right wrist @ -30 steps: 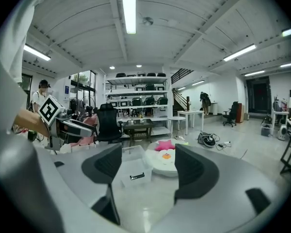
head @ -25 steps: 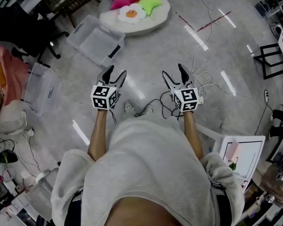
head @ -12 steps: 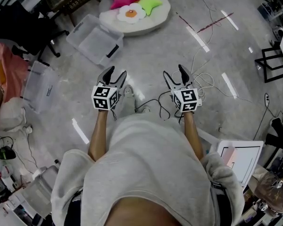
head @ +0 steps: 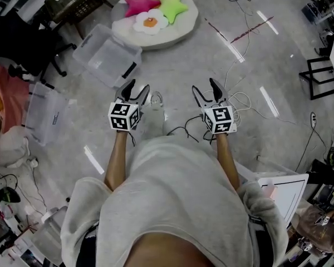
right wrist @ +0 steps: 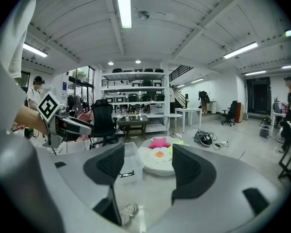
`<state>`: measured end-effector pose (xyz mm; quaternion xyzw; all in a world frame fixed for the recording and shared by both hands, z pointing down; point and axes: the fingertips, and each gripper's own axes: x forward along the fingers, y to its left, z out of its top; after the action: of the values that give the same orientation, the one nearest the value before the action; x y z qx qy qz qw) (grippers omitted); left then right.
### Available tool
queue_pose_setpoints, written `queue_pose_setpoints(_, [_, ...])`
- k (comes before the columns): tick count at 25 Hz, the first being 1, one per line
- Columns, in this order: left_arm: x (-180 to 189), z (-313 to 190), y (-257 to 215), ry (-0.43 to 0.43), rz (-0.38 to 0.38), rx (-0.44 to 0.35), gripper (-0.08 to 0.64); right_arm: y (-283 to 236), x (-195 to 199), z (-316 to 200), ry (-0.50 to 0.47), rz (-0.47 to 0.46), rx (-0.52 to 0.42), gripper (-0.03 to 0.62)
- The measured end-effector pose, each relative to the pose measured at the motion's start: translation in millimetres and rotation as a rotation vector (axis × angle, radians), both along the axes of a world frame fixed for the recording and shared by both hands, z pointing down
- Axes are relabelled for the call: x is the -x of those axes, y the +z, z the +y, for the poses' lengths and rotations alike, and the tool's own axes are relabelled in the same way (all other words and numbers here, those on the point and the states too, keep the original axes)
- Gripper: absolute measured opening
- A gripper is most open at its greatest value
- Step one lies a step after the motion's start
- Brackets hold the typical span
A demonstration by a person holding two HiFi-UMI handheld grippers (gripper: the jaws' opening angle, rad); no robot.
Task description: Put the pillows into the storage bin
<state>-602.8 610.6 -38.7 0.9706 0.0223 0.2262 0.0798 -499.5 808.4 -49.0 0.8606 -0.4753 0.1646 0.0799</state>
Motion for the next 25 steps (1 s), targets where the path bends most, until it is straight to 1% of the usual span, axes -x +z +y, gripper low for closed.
queue_pose_setpoints(7, [-82, -49, 8, 0.034, -0.004, 0.028, 0.242, 3, -76, -46, 0.035, -0.006, 0.032, 0.285])
queue_pose_setpoints(14, [-164, -125, -2, 0.041, 0.004, 0.031, 0.242, -7, -154, -115, 0.053, -0.006, 0.040, 0.284])
queue_pose_setpoints(19, [-214, -175, -3, 0.041, 0.007, 0.034, 0.242, -8, -202, -162, 0.057, -0.002, 0.043, 0.284])
queue_pose_setpoints(25, [-267, -215, -2, 0.069, 0.003, 0.031, 0.242, -5, -252, -199, 0.084, -0.006, 0.047, 0.283])
